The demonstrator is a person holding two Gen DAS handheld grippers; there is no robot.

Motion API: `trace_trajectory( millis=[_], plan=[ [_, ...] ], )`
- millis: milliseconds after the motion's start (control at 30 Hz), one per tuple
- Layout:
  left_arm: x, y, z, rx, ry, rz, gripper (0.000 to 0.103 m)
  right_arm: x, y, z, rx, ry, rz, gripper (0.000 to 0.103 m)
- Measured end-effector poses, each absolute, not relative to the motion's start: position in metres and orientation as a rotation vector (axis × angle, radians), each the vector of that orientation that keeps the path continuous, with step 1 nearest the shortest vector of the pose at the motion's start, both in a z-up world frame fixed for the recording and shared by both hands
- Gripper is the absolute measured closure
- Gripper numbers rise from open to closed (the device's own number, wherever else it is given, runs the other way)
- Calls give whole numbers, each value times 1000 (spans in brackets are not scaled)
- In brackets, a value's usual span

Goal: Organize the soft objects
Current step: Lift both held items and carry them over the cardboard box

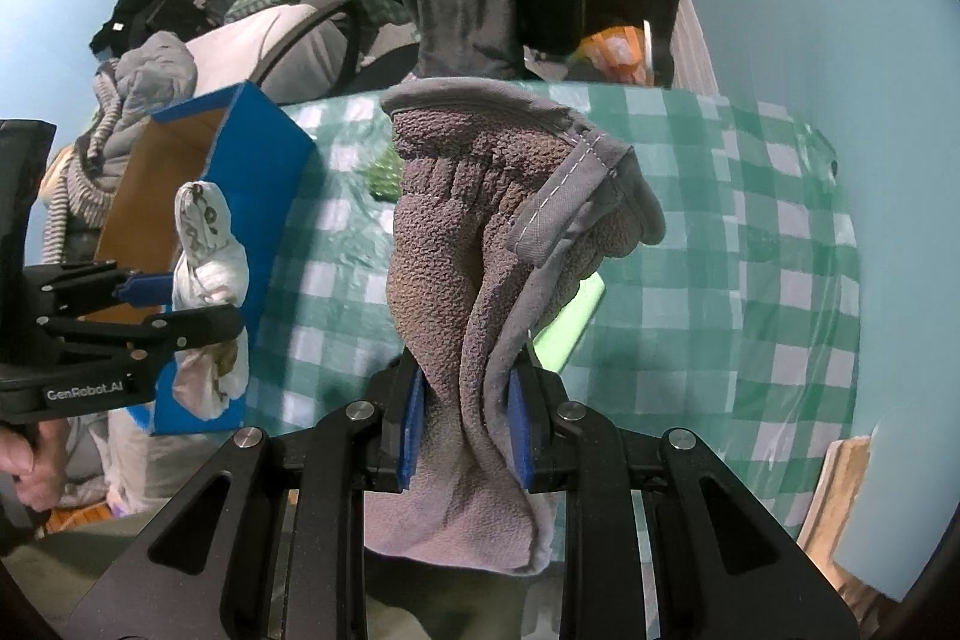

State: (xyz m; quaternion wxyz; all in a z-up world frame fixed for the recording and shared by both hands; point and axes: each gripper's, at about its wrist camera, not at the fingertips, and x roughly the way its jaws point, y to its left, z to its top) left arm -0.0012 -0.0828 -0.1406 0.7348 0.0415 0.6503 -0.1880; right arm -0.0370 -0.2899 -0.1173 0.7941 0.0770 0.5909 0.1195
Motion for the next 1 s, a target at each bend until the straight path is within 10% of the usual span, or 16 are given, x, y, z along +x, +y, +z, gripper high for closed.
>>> trace_trajectory(
  millis=[1000],
  plan=[
    [-5,-3,-93,15,1339,-270,56,-8,-205,-73,61,1181,472,80]
  ],
)
